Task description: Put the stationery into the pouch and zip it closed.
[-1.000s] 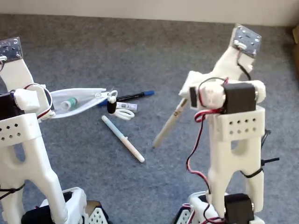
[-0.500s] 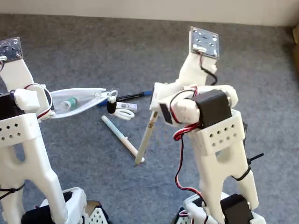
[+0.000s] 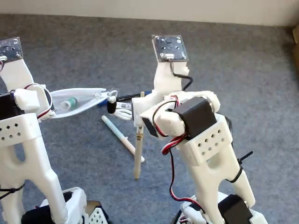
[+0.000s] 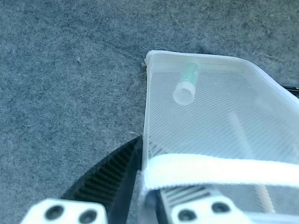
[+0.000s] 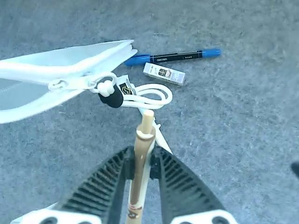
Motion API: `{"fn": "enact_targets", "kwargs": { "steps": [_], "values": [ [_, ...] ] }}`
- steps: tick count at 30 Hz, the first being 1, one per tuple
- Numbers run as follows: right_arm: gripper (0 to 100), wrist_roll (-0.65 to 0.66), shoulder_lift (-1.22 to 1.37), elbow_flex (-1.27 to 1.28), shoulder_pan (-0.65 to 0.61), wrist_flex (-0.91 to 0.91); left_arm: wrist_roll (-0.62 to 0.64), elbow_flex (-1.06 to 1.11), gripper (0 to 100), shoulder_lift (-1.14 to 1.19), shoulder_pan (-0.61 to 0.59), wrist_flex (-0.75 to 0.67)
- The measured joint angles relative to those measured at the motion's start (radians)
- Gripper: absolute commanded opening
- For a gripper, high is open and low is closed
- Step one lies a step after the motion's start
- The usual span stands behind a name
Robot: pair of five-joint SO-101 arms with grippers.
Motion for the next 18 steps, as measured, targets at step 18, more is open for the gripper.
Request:
{"fn": "enact_targets", "kwargs": {
  "steps": [18],
  "values": [
    [0.5, 0.012, -0.281, 0.147, -0.005, -0.233, 0.0, 0.0, 1, 0.0, 0.0, 0.0]
  ]
}}
